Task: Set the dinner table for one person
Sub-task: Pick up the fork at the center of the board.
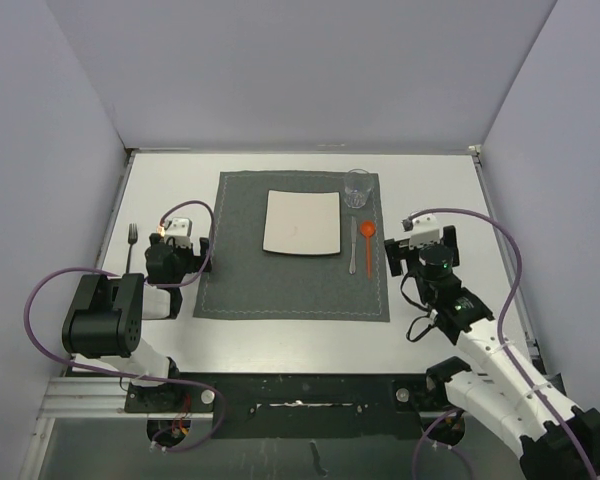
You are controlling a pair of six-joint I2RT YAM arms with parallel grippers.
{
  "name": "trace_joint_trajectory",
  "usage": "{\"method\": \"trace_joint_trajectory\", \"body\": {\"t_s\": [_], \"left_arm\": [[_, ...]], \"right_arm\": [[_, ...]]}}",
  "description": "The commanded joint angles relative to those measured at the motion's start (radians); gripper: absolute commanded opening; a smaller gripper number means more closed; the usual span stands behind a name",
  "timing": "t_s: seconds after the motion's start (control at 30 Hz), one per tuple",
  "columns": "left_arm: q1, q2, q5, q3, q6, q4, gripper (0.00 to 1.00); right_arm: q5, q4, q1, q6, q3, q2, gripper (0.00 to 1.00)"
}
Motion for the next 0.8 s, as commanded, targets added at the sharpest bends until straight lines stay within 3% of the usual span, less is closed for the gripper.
{"method": "trace_joint_trajectory", "body": {"t_s": [0.0, 0.13, 0.33, 0.53, 0.63, 0.77], "left_arm": [[0.006, 0.015, -0.003, 0.028, -0.012, 0.039, 0.98], [0.006, 0.015, -0.003, 0.028, -0.012, 0.040, 0.98], [0.006, 0.015, -0.003, 0.028, -0.012, 0.038, 0.98], [0.006, 0.015, -0.003, 0.028, -0.012, 0.039, 0.98], [0.006, 0.015, -0.003, 0.028, -0.012, 0.039, 0.98], [0.005, 0.015, -0.003, 0.028, -0.012, 0.039, 0.98]], "right_arm": [[-0.042, 0.257, -0.017, -0.010, -0.047, 0.040, 0.98], [-0.065, 0.286, -0.024, 0.024, -0.061, 0.112, 0.98], [0.003, 0.473, -0.029, 0.118, -0.193, 0.055, 0.98], [-0.089, 0.558, -0.032, -0.061, -0.249, 0.111, 0.98], [-0.094, 0.711, -0.043, -0.127, -0.306, 0.151, 0.98], [-0.219, 0.830, -0.095, -0.152, -0.332, 0.224, 0.98]]}}
